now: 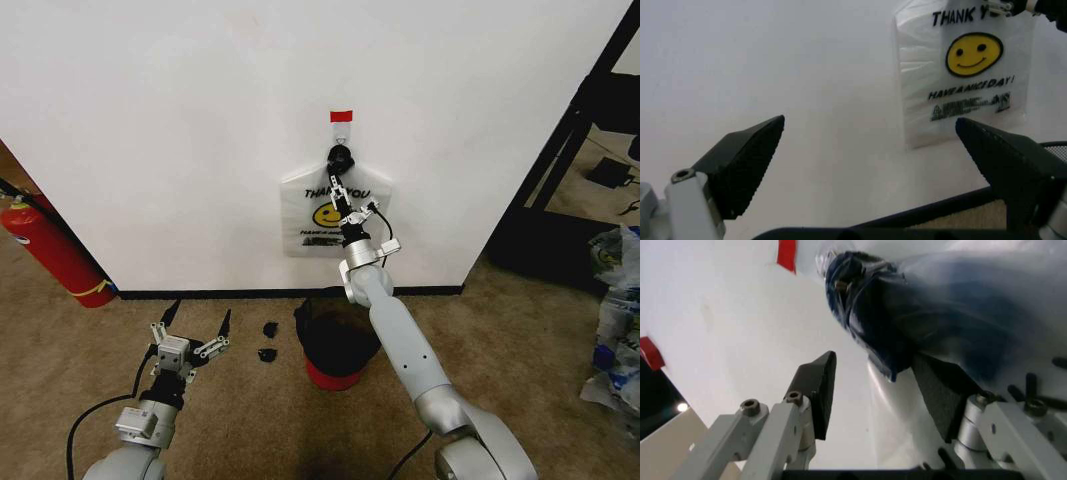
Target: Pick up the garbage bag from the wall and place it over the trash bin.
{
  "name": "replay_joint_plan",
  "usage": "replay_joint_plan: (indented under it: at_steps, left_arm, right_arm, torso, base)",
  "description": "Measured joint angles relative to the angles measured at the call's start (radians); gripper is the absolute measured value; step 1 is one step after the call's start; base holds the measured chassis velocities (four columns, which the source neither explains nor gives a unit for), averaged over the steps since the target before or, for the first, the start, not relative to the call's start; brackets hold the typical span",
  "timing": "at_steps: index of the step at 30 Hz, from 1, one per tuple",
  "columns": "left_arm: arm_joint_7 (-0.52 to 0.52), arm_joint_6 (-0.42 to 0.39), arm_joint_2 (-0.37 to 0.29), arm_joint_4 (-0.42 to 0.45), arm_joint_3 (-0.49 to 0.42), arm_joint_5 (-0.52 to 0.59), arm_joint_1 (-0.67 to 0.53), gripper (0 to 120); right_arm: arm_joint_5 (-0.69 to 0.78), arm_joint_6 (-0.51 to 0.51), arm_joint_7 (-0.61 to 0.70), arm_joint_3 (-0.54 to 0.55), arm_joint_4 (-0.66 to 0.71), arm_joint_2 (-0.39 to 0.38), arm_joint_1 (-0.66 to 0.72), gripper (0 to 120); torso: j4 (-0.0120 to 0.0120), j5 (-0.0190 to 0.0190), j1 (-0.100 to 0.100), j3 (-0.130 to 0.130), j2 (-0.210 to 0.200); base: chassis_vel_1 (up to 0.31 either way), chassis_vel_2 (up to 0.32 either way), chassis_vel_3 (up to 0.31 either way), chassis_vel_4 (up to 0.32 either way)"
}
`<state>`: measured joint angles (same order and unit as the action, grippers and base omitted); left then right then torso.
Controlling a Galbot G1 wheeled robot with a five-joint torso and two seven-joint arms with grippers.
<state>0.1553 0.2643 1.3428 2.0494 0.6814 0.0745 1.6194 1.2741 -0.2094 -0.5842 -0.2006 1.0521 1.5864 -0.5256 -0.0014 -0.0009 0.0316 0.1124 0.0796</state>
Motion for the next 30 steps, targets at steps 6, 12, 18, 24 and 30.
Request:
replay_joint_plan:
  at_steps: [6, 12, 18, 24, 30]
  left_arm:
    - [0.001, 0.0, 0.002, 0.0, -0.002, -0.004, 0.002, 100]
    - [0.002, 0.001, 0.006, -0.002, -0.004, -0.007, 0.004, 100]
    - [0.002, 0.007, 0.009, -0.009, -0.006, -0.01, 0.003, 100]
    - [0.003, 0.009, 0.009, -0.016, -0.007, -0.011, -0.002, 100]
    - [0.004, 0.01, 0.009, -0.019, -0.009, -0.012, -0.004, 100]
  right_arm:
    - [-0.01, 0.0, -0.005, 0.004, 0.006, -0.015, -0.01, 44]
    - [-0.017, 0.0, -0.009, 0.001, -0.008, -0.021, -0.003, 44]
    - [-0.018, 0.0, -0.018, -0.001, -0.017, -0.024, 0.001, 43]
    - [-0.019, 0.0, -0.025, -0.003, -0.021, -0.029, 0.005, 23]
    - [-0.019, 0.001, -0.026, -0.007, -0.027, -0.034, 0.01, 8]
  torso:
    - [0.0, 0.0, 0.0, 0.0, 0.0]
    - [0.0, 0.0, 0.0, 0.0, 0.0]
    - [0.0, 0.0, 0.0, 0.0, 0.0]
    - [0.0, 0.0, 0.0, 0.0, 0.0]
    - [0.0, 0.0, 0.0, 0.0, 0.0]
  base:
    - [0.0, 0.0, 0.0, 0.0]
    - [0.0, 0.0, 0.0, 0.0]
    - [0.0, 0.0, 0.0, 0.0]
    - [0.0, 0.0, 0.0, 0.0]
    - [0.0, 0.0, 0.0, 0.0]
